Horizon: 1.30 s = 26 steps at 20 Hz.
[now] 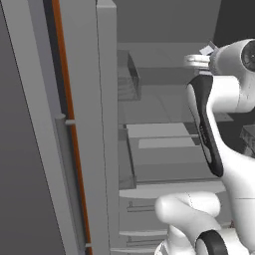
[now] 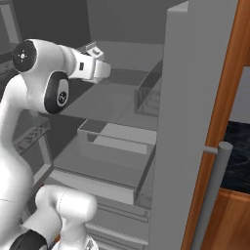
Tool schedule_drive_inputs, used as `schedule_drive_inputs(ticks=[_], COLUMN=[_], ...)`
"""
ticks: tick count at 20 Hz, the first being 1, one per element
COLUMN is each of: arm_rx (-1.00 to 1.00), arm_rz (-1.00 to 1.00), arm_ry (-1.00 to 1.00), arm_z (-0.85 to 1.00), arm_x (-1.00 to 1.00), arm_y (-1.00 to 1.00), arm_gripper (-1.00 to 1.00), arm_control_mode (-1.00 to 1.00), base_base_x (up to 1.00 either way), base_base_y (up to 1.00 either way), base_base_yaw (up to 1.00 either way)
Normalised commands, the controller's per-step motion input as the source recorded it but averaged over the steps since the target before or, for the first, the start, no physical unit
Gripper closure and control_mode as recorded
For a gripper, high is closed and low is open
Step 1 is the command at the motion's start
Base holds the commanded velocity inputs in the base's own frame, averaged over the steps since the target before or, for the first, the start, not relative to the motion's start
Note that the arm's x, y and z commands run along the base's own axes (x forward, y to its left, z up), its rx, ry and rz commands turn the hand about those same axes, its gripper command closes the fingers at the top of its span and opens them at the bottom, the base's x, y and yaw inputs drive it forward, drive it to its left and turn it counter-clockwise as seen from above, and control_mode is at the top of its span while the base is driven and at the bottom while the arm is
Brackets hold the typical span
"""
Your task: Take a sugar cube from the saucer and place it inside the coffee. Then, grab milk from the fridge and place it next to the coffee on the counter to sweeten the coffee.
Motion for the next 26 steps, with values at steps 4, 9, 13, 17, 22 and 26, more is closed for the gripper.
schedule_drive_inputs(ticks=[4,9,13,17,22,26], arm_rx=[0.0,0.0,0.0,0.0,0.0,0.0], arm_rz=[0.09,0.04,0.0,0.0,0.0,0.0], arm_ry=[0.0,0.01,0.0,0.0,0.0,0.0], arm_z=[-0.1,-0.16,0.0,0.0,0.0,0.0], arm_x=[-1.0,-0.4,0.0,0.0,0.0,0.0], arm_y=[0.14,0.08,0.0,0.0,0.0,0.0], arm_gripper=[1.0,1.0,1.0,1.0,1.0,1.0], arm_control_mode=[-1.0,1.0,1.0,1.0,1.0,1.0], base_base_x=[0.0,-0.6,-1.0,-1.0,-1.0,-1.0], base_base_y=[0.0,0.13,0.17,0.03,0.0,0.0], base_base_yaw=[0.0,0.06,0.1,0.04,-0.04,-0.17])
